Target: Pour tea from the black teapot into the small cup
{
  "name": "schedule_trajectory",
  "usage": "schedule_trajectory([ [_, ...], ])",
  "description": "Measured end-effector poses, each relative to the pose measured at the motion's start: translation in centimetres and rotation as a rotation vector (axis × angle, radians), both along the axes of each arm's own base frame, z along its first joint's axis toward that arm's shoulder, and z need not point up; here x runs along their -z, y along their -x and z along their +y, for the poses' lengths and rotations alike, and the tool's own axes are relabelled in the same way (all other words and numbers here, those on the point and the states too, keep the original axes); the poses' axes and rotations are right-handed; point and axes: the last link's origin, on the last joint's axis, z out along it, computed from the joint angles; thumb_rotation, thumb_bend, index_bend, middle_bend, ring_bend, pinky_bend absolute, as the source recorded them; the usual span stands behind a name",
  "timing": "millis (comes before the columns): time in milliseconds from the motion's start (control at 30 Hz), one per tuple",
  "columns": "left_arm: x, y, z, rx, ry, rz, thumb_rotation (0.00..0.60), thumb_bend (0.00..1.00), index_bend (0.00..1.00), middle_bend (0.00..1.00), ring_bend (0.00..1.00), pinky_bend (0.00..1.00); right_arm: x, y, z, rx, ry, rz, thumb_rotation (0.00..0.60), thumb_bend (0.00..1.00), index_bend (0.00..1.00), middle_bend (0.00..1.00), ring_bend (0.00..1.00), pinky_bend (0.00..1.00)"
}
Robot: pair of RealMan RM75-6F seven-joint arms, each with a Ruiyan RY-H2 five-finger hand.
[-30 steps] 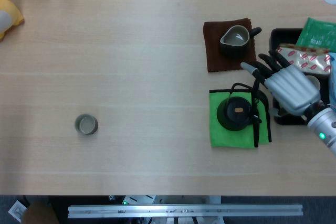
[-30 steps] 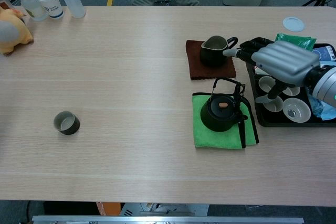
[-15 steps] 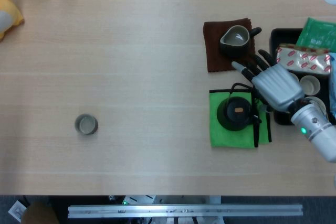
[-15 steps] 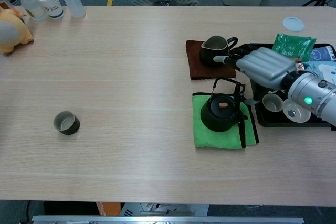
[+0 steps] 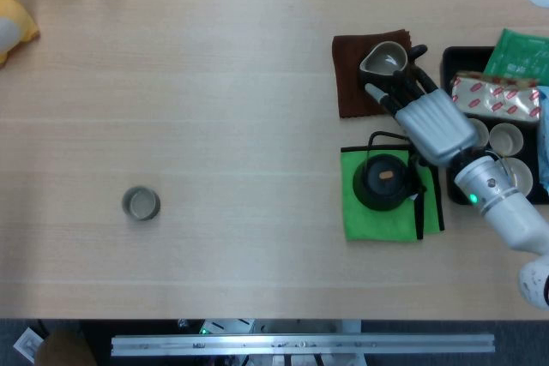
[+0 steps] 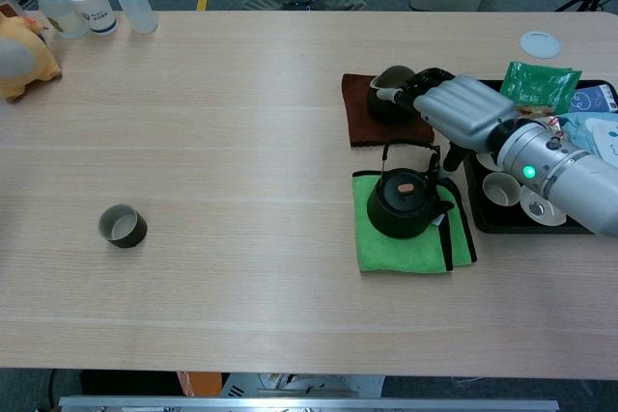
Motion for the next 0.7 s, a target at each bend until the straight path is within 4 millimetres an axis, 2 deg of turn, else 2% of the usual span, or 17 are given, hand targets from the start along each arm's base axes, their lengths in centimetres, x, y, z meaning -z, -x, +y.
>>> schedule_trajectory([
  [267,-0.1,0.1,0.0,-0.007,-0.004,0.003,0.6,0.28,0.23,0.32,0.28,0.21,0.6,-0.6,-1.5,0.0,0.028,-0.002,0.6,0.0,0.04,0.14,0.0,0.05],
  [400,-0.2,0.1,-0.1,-0.007,-0.005,0.001,0.6,0.28,0.23,0.32,0.28,0.21,0.5,-0.8,-1.7,0.0,0.015,0.001,0.6,0.0,0.04,0.14,0.0,0.05],
  [533,-0.2,0.1,0.0,-0.008,-0.004,0.003,0.6,0.28,0.23,0.32,0.28,0.21,-0.5,-0.7,-1.3,0.002,-0.006,0.008,0.6,0.0,0.04,0.14,0.0,0.05],
  [700,0.1,-0.1,0.1,0.001,0.005,0.001,0.6,0.28,0.23,0.31,0.28,0.21,-3.1,-0.5,-0.6,0.025,-0.061,0.007,0.6,0.0,0.04,0.14,0.0,0.05],
])
